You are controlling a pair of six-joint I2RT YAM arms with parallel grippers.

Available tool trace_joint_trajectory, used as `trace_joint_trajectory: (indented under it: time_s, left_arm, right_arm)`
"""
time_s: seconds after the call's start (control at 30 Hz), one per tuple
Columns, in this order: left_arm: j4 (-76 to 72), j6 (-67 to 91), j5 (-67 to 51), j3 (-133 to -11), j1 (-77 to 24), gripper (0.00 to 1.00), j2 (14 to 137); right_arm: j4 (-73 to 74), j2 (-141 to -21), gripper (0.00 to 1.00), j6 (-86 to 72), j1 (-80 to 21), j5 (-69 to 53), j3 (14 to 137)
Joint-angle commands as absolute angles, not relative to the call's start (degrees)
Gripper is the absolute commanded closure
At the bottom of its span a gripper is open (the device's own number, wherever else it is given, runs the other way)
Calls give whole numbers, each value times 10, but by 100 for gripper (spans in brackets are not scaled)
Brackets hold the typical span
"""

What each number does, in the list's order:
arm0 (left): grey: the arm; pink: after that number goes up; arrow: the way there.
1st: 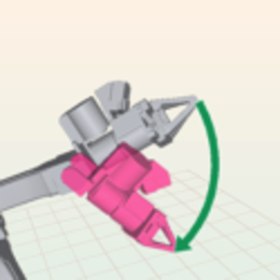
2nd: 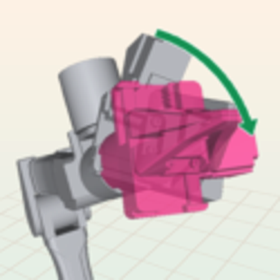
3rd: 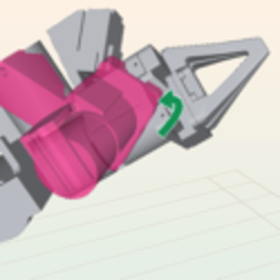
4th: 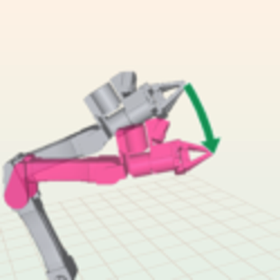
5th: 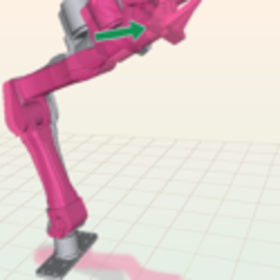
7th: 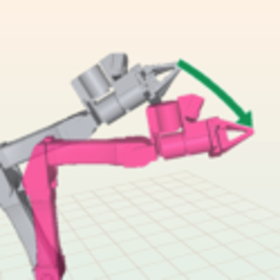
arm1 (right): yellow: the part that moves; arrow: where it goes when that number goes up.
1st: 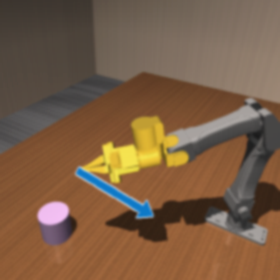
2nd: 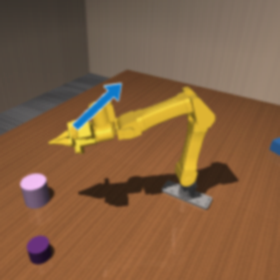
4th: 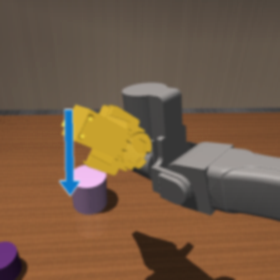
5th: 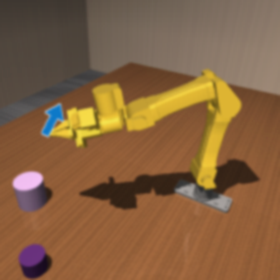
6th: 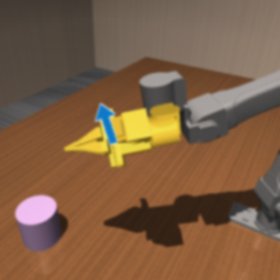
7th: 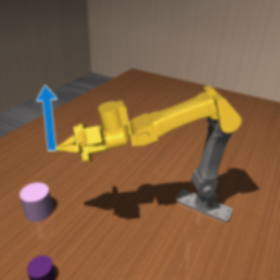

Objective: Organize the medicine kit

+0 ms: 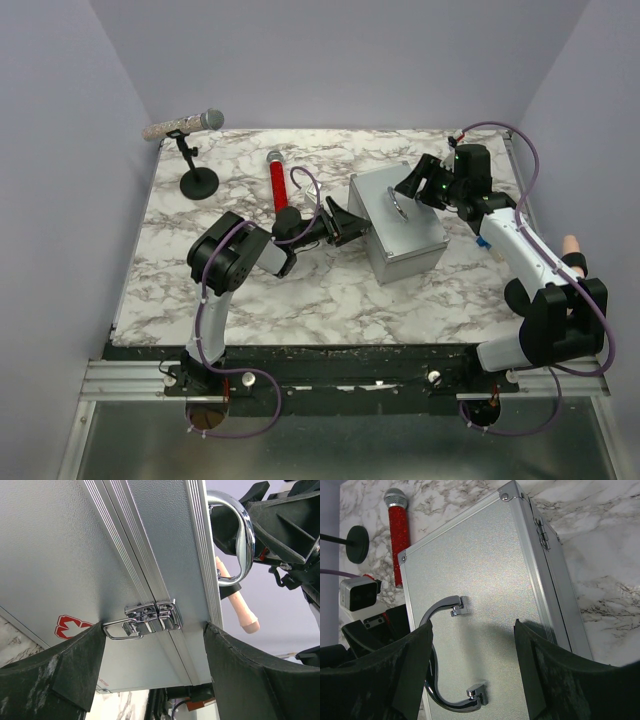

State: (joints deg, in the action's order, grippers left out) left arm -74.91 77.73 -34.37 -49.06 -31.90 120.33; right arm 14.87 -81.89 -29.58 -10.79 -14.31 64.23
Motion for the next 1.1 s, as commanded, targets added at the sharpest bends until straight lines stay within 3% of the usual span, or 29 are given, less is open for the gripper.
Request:
trace_joint_trajectory:
  time_s: [0.0, 1.07]
  left_arm:
    - [-971, 761, -337, -488, -324, 14, 1190]
    - [-971, 766, -343, -468, -318, 18, 1129]
  right_arm:
    - [160, -832, 26, -299, -106, -155, 644]
    - [158, -832, 26, -298, -106, -156, 641]
